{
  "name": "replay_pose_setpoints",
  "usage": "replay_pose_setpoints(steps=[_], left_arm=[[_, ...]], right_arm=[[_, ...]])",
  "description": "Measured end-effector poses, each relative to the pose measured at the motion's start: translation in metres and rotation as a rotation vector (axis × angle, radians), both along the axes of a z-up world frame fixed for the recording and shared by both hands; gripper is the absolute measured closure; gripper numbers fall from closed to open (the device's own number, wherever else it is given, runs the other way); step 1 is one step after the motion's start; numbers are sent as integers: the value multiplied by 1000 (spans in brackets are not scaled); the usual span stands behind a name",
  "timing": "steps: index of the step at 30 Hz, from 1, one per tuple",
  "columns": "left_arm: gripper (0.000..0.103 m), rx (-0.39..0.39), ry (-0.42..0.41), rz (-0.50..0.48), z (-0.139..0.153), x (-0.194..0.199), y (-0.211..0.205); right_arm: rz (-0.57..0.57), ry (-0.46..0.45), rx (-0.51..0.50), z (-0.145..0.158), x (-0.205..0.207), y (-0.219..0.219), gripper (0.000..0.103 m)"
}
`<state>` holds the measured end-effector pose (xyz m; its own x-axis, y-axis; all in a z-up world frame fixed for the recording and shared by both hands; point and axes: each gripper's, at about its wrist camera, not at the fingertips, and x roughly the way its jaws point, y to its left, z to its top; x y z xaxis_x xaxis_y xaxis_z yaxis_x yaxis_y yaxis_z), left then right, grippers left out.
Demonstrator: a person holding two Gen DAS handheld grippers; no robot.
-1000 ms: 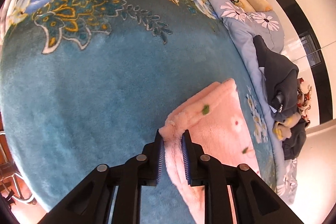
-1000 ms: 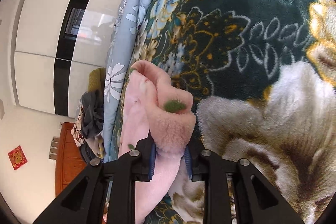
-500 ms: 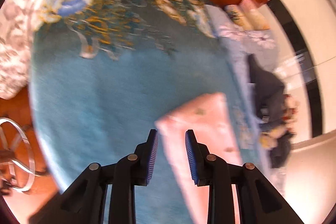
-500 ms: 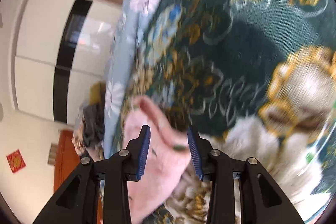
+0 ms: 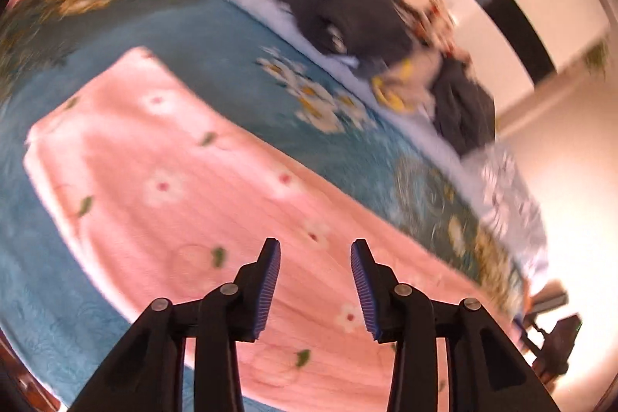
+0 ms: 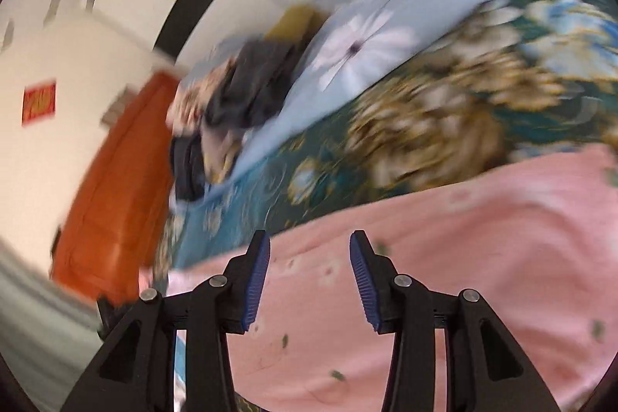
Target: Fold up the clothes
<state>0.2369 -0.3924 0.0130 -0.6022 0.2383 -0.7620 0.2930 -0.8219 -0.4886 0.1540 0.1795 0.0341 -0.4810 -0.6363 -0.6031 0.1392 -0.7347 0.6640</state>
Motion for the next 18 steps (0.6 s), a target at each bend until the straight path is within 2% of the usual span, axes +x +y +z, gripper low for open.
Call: replay_pose_setpoints(steps=[3,8,12,15,18], left_arm=[[58,-117,-20,-119,0,-20,34],[54,-347,-24,-305,0,-49,73],[52,-434,-57,-441,-12,-71,87],[50,-535,-80,-516,-19,-85,95],[46,-525,-87,-595,-24,-96,102]], right_arm=[[165,-16,131,-10,-22,-55,58],[378,20,349,-20,-40,-117,57],[519,45,445,-28,-52,-154,57],[624,40,473,-38,-57,-175,57],[691,34,504,-49,-60,-191,57]])
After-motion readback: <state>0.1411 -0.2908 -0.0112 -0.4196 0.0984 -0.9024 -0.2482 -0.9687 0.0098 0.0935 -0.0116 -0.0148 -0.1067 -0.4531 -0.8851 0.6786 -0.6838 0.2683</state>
